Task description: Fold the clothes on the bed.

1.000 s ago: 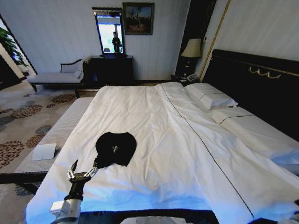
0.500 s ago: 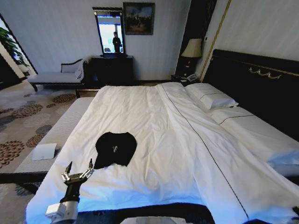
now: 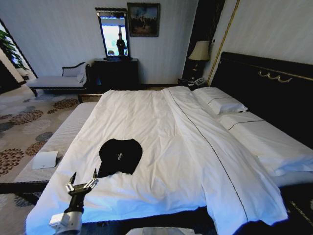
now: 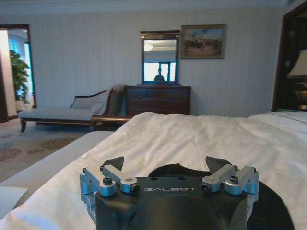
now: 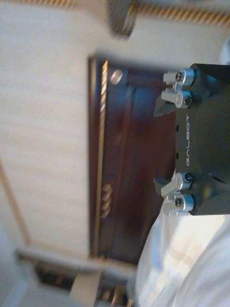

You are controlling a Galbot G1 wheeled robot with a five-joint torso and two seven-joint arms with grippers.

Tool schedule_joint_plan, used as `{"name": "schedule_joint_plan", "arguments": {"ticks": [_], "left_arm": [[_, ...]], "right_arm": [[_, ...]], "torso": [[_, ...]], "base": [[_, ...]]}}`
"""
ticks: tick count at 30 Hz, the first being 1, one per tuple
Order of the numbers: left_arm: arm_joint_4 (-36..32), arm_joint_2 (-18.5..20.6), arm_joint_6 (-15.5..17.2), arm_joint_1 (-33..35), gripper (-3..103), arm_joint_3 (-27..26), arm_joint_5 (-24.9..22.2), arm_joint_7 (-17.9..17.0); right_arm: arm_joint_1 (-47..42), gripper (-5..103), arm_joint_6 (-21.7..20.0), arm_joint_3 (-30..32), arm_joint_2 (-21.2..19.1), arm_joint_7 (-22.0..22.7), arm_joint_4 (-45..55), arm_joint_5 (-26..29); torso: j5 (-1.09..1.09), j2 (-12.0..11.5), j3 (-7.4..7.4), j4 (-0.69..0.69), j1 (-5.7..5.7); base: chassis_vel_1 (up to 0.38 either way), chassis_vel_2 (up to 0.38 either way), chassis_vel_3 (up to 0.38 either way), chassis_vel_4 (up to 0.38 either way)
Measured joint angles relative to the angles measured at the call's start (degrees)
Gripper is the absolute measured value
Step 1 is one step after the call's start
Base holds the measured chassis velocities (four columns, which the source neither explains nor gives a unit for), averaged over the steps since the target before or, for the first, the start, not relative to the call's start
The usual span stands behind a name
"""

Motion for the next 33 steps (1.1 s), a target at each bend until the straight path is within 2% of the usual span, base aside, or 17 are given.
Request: {"name": "schedule_joint_plan", "arguments": {"ticks": [1, 2, 5, 6, 8, 14, 18, 30, 31, 33], "left_arm": [[-0.3, 0.3, 0.3, -0.1, 95, 0.5, 0.4, 0.0], [-0.5, 0.5, 0.4, -0.1, 97, 0.7, 0.8, -0.1], [-0.8, 1.3, 0.6, -0.2, 99, 1.2, 1.5, -0.2], [-1.1, 1.7, 0.8, -0.3, 97, 1.3, 1.6, -0.3], [-1.6, 2.0, 1.3, -0.4, 97, 1.3, 1.6, -0.5], [-1.8, 1.7, 1.8, -0.4, 97, 3.7, 2.9, -0.9], [-1.3, 1.4, 1.8, -0.4, 97, 5.5, 4.0, -0.9], [-1.1, 1.3, 1.9, -0.6, 97, 5.2, 4.1, -0.9], [-1.1, 1.2, 1.9, -0.5, 93, 5.0, 4.0, -0.9], [-1.1, 1.1, 1.9, -0.4, 97, 4.9, 4.0, -0.9]], "right_arm": [[-0.3, 81, 0.4, -1.3, 0.8, -1.2, 1.7, -1.4], [-0.5, 81, 1.0, -2.5, 1.2, -2.0, 2.9, -2.7], [-0.8, 91, 1.7, -5.3, 1.9, -3.3, 4.8, -4.8], [-1.0, 96, 1.7, -7.6, 2.3, -4.0, 6.5, -5.7], [-1.1, 99, 0.9, -11.6, 3.4, -4.7, 9.8, -6.9], [-1.4, 100, -1.9, -20.2, 5.9, -5.0, 14.5, -9.5], [-1.8, 100, -2.1, -22.9, 7.0, -5.0, 14.6, -12.3], [-3.1, 100, -3.5, -26.2, 8.9, -5.8, 14.8, -13.5], [-3.0, 100, -3.5, -26.4, 8.9, -5.8, 14.8, -13.5], [-3.0, 100, -3.6, -26.8, 9.0, -5.8, 14.8, -13.6]], "torso": [[0.0, 0.0, 0.0, 0.01, 0.0], [-0.01, 0.0, 0.0, 0.0, 0.0], [0.02, 0.0, 0.0, 0.0, 0.0], [0.02, 0.0, 0.0, 0.0, 0.0], [0.01, 0.0, 0.01, 0.02, 0.0], [0.0, 0.0, 0.0, 0.02, 0.01], [0.01, 0.0, 0.0, 0.01, 0.0], [0.02, 0.0, 0.0, 0.01, 0.01], [0.02, 0.0, 0.0, 0.01, 0.01], [0.02, 0.0, 0.01, 0.01, 0.01]], "base": [[0.0, 0.0, 0.0, 0.0], [0.0, 0.0, 0.0, 0.0], [0.0, 0.0, 0.0, 0.0], [0.0, 0.0, 0.0, 0.0], [0.0, 0.0, 0.0, 0.0], [0.0, 0.0, 0.0, 0.0], [0.0, 0.0, 0.0, 0.0], [0.0, 0.0, 0.0, 0.0], [0.0, 0.0, 0.0, 0.0], [0.0, 0.0, 0.0, 0.0]]}}
